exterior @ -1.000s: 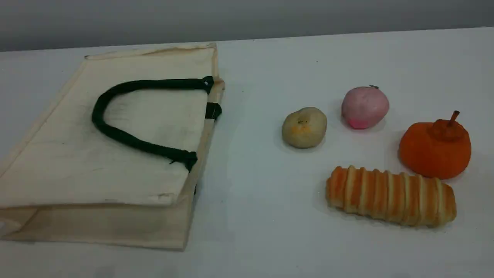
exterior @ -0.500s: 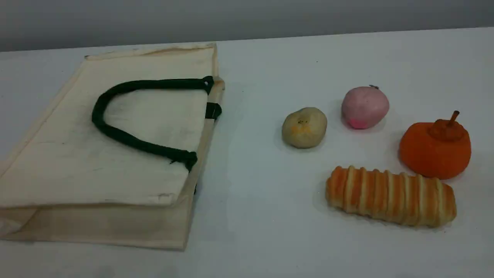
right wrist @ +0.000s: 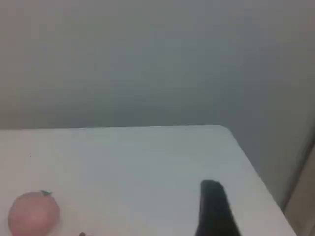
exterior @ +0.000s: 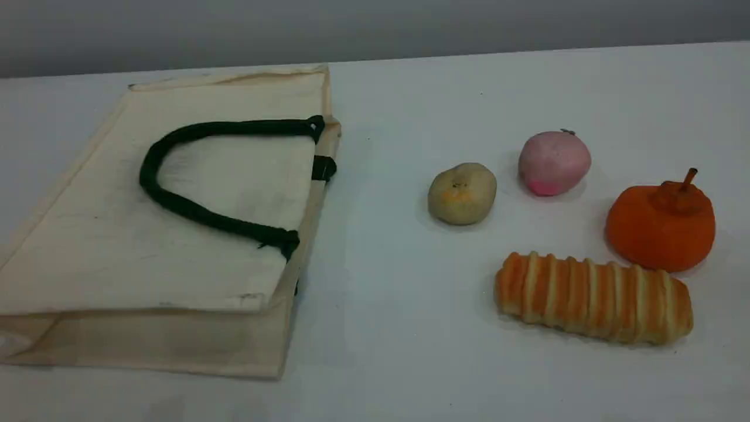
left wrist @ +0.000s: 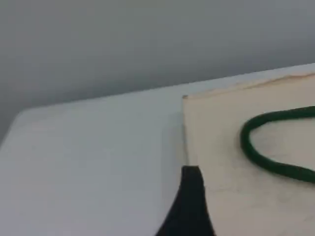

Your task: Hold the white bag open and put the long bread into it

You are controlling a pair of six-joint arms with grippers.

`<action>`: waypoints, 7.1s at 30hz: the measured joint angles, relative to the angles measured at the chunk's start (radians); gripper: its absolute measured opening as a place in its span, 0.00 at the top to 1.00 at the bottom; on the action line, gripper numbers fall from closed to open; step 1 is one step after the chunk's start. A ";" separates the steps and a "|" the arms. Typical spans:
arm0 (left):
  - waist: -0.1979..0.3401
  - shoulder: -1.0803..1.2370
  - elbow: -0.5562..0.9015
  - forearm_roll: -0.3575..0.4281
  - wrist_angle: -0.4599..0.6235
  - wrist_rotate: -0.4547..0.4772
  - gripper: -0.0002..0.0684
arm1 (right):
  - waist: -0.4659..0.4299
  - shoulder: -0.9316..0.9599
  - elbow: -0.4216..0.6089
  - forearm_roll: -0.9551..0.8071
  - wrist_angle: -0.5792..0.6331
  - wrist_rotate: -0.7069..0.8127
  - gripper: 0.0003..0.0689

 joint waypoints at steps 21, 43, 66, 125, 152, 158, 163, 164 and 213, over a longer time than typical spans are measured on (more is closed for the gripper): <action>0.000 0.000 0.000 0.003 -0.391 -0.411 0.16 | 0.000 0.000 0.000 0.422 -0.212 0.011 0.44; 0.000 0.000 0.000 0.015 -0.360 -0.802 0.16 | 0.000 0.000 0.000 0.828 -0.252 -0.026 0.44; 0.000 0.000 0.000 0.013 -0.250 -0.800 0.16 | 0.000 0.000 0.000 0.827 -0.205 -0.026 0.44; -0.259 0.816 -0.819 -0.020 0.419 -0.047 0.16 | 0.000 0.526 -0.545 0.699 0.402 -0.648 0.38; -0.255 1.486 -0.825 0.281 0.219 -0.471 0.16 | 0.000 1.001 -0.571 0.751 0.343 -0.651 0.38; -0.239 1.651 -0.876 0.329 0.138 -0.648 0.16 | 0.000 1.001 -0.571 0.751 0.322 -0.651 0.38; -0.175 1.784 -0.962 0.331 0.128 -0.731 0.16 | 0.000 1.001 -0.571 0.749 0.323 -0.652 0.38; -0.158 1.809 -0.978 0.331 0.126 -0.732 0.16 | 0.000 1.000 -0.571 0.748 0.323 -0.652 0.38; -0.129 2.134 -1.111 0.086 0.070 -0.518 0.60 | 0.000 1.000 -0.571 0.752 0.303 -0.654 0.38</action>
